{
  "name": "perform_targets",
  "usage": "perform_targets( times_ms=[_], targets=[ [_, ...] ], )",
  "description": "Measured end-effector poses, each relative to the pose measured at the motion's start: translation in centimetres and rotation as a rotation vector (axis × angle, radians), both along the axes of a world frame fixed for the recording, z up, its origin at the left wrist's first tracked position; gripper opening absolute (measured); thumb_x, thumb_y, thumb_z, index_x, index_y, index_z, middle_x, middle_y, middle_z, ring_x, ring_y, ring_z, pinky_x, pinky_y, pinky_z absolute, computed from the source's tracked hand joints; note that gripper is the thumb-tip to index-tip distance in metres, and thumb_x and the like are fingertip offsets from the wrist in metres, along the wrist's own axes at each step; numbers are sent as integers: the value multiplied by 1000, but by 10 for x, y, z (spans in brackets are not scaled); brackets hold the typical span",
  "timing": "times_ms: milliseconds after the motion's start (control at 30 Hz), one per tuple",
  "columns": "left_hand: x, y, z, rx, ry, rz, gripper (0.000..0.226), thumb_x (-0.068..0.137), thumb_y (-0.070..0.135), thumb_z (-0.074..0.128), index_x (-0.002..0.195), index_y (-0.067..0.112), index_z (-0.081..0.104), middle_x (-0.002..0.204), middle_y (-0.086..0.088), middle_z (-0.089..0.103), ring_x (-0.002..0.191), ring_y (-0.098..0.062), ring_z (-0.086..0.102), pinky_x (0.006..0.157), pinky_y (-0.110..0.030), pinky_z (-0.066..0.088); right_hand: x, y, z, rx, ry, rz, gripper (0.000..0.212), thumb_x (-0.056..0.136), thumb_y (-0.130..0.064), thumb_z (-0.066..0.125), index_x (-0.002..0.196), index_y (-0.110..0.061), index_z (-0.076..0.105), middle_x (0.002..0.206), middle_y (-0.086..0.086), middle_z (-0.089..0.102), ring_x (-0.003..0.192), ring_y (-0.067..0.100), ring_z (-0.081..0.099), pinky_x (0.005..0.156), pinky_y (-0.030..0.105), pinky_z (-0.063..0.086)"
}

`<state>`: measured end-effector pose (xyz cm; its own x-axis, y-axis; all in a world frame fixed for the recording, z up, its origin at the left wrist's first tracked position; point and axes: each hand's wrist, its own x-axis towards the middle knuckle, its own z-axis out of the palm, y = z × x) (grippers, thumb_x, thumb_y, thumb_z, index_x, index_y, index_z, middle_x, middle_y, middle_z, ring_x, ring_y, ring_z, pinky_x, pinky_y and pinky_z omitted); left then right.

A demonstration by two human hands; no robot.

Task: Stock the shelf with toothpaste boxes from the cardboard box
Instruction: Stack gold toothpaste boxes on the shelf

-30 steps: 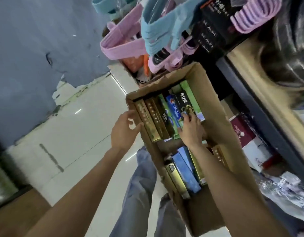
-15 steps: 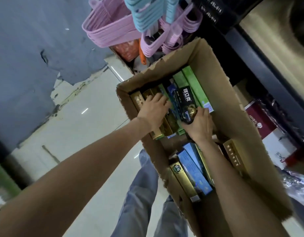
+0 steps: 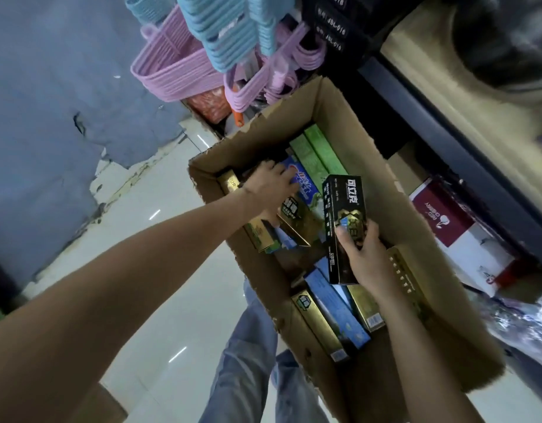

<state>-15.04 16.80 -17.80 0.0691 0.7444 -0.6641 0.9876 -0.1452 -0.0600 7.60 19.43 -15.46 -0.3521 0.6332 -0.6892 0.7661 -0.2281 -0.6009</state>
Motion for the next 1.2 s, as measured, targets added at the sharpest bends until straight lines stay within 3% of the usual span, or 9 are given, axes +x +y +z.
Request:
perform_targets(
  times_ms=[200, 300, 400, 500, 567, 733, 1000, 1100, 1200],
  targets=[
    [17, -43, 104, 125, -296, 927, 79, 67, 74, 61, 111, 12, 37, 96, -1, 55, 89, -27, 57, 70, -33, 41, 18, -1, 104, -25, 187, -135, 46, 96, -41, 43, 140, -34, 30, 118, -22, 49, 110, 2, 49, 80, 15, 36],
    [27, -60, 158, 150, -605, 1329, 79, 61, 72, 62, 110, 17, 35, 96, 1, 58, 86, -24, 57, 75, -34, 45, 21, -4, 162, -1, 231, -211, 52, 94, -36, 50, 142, -35, 29, 119, -24, 46, 107, -3, 47, 84, 9, 36],
    [45, -74, 212, 231, -969, 1589, 90, 55, 67, 60, 129, 20, 36, 111, -4, 62, 95, -22, 63, 89, -40, 50, 27, -9, 209, -24, 286, -334, 64, 84, -37, 67, 138, -37, 32, 133, -11, 49, 121, 12, 48, 105, 37, 37],
    [67, -84, 264, 258, -1142, 1596, 91, 57, 59, 72, 131, 22, 34, 115, -1, 61, 99, -18, 63, 90, -40, 52, 33, -21, 255, -73, 289, -375, 108, 49, -65, 81, 138, -45, 24, 146, -4, 41, 132, 21, 42, 109, 51, 33],
    [81, -92, 293, 279, -1184, 1553, 89, 63, 54, 79, 130, 22, 31, 116, 2, 58, 101, -12, 61, 88, -31, 50, 32, -29, 285, -87, 334, -388, 119, 45, -67, 81, 143, -41, 19, 152, -4, 32, 135, 21, 38, 109, 50, 34],
    [94, -102, 350, 363, -1263, 1473, 64, 80, 50, 62, 128, 26, 28, 114, 12, 55, 105, -8, 56, 94, -29, 44, 30, -37, 340, -59, 506, -384, 77, 63, -50, 78, 129, -31, 42, 124, -4, 58, 114, 18, 58, 99, 50, 46],
    [45, -54, 406, 382, -1348, 1348, 54, 88, 42, 59, 133, 28, 33, 129, 1, 54, 109, -11, 59, 96, -29, 46, -6, 13, 391, 77, 559, -311, 56, 81, -31, 71, 131, -29, 45, 125, -1, 58, 110, 13, 59, 94, 37, 49],
    [4, -18, 429, 517, -1212, 1248, 55, 81, 35, 71, 123, 29, 37, 111, 7, 58, 83, 6, 59, 75, -16, 49, -31, 57, 410, 220, 489, -353, 51, 79, -34, 72, 121, -27, 45, 111, -3, 61, 99, 10, 60, 88, 32, 49],
    [-36, 16, 441, 642, -954, 1132, 63, 68, 46, 79, 114, 37, 37, 101, 15, 56, 84, -2, 59, 78, -32, 49, -50, 103, 424, 384, 352, -344, 48, 79, -37, 72, 118, -21, 49, 98, -7, 58, 86, 4, 56, 72, 19, 44]
  ],
)
